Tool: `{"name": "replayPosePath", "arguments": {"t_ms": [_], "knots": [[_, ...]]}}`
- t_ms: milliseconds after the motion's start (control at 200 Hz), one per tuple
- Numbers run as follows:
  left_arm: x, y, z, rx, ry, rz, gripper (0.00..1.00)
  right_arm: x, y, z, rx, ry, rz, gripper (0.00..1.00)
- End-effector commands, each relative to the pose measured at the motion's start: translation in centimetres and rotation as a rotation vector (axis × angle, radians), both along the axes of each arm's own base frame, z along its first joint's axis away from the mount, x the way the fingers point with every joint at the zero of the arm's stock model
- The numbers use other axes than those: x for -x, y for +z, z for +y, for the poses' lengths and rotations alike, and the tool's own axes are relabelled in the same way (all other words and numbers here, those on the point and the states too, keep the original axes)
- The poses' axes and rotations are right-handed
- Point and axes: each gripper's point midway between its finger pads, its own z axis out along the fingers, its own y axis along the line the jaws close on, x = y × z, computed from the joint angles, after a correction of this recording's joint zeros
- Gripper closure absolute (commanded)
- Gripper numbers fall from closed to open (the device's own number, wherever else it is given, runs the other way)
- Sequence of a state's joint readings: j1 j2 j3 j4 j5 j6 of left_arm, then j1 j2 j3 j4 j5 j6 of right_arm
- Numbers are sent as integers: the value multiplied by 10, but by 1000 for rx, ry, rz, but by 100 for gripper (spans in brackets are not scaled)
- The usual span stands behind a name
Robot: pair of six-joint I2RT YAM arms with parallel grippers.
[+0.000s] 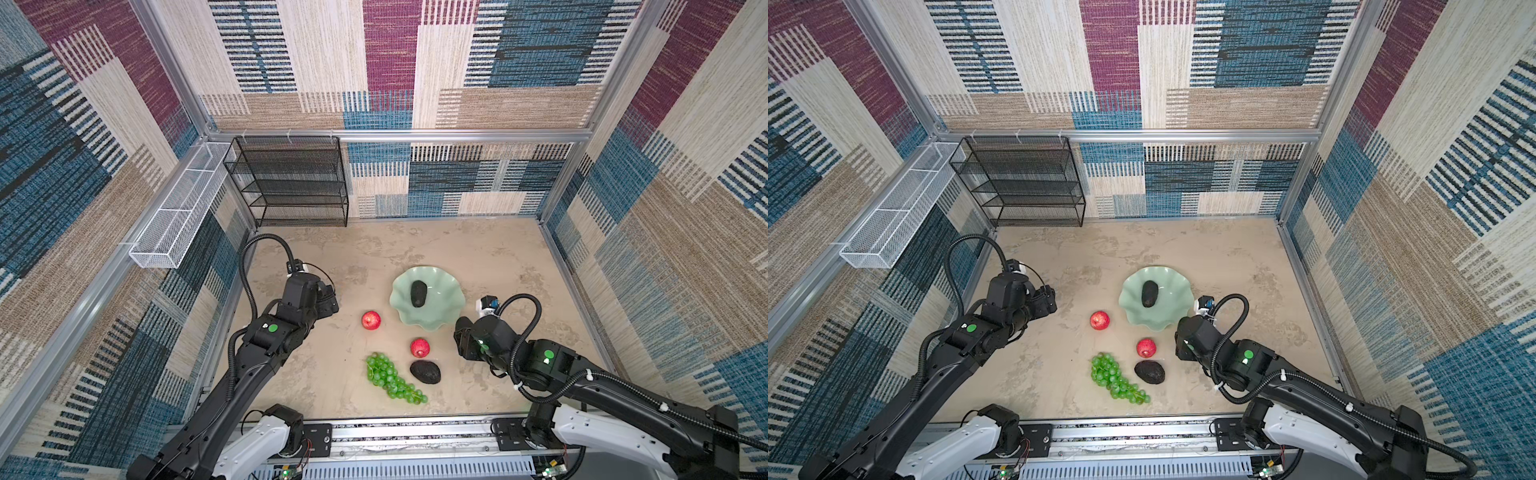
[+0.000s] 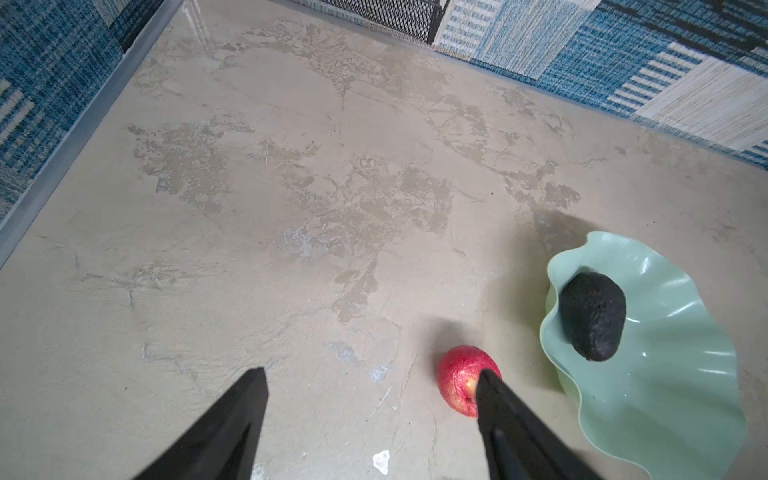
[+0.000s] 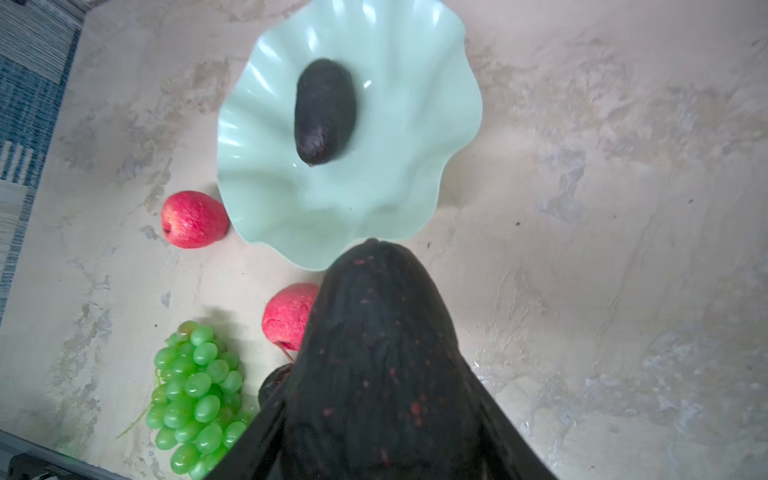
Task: Place and organize the fake fruits in the fruit bowl
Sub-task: 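Carry the avocado with the right gripper into the bowl and release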
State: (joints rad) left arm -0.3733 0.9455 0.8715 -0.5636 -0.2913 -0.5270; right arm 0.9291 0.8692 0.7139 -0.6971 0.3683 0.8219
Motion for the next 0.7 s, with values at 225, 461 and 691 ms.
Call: {"name": "replayPosePath", "arguments": {"t_ms": [225,461,691], "knots": [[-2,-4,3,30,35,-5,18,-78,41,39,-17,36,-240,49],[2,-9,6,34,36,6,18,-131,24,62,-11,110,-238,48],[2,-17,5,45,37,26,18,-155,-18,68,12,112,-175,48]]}}
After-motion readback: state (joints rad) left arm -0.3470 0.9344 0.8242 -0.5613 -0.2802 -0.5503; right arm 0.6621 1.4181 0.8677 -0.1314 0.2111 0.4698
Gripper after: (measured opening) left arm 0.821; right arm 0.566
